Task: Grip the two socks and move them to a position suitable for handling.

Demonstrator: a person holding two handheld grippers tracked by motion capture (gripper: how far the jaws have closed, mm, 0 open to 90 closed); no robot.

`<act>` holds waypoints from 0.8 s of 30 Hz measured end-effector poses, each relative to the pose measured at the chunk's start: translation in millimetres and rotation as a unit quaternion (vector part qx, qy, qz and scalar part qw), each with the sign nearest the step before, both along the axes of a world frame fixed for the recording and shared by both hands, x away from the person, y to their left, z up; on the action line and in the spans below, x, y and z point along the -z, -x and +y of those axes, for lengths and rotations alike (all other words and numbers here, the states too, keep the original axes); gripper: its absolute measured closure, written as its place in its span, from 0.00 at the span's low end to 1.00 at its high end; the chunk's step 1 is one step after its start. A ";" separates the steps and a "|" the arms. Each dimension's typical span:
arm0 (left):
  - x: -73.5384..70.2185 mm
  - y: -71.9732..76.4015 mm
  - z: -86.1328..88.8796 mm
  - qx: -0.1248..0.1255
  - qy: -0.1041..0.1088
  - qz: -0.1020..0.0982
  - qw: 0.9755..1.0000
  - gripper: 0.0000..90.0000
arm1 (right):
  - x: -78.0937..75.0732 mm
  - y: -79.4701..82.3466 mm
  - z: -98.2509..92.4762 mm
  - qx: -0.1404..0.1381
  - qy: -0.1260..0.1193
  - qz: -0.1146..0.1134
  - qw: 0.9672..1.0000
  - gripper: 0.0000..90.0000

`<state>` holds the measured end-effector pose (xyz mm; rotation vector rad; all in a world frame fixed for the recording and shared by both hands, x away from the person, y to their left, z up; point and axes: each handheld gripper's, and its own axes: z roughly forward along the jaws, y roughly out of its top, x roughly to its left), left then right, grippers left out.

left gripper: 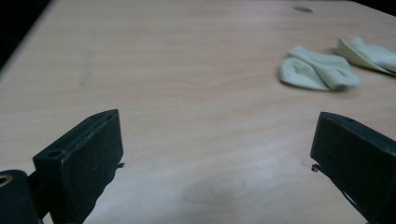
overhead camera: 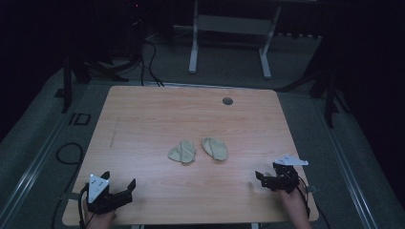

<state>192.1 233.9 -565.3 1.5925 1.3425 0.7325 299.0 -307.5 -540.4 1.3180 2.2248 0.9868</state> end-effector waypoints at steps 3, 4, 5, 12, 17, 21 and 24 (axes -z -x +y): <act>-1.3 0.1 -1.2 0.008 0.007 0.014 1.000 0.03 | -5.2 -6.7 10.1 -0.007 -0.006 0.000 1.000 0.17; -1.3 -0.7 -2.6 0.012 0.003 0.021 1.000 0.03 | -6.4 -8.4 13.0 -0.010 -0.006 0.000 1.000 0.16; -1.2 -1.1 -3.6 0.015 0.000 0.024 1.000 0.03 | -8.1 -10.9 18.7 -0.013 -0.003 0.001 1.000 0.16; -0.1 -1.5 -9.3 0.028 -0.010 0.034 0.999 0.03 | -11.4 -25.0 50.6 -0.030 0.000 0.011 0.999 0.16; 0.9 -1.8 -5.9 0.023 -0.007 0.036 0.999 0.03 | -14.1 -33.3 70.4 -0.040 -0.009 0.011 0.999 0.16; 2.9 -2.7 -5.1 0.022 -0.005 0.036 0.999 0.03 | -15.0 -42.2 87.3 -0.042 -0.007 0.014 0.999 0.16; 2.6 -2.6 -7.3 0.029 -0.011 0.033 0.999 0.03 | -15.7 -50.6 100.3 -0.045 -0.006 0.025 0.999 0.16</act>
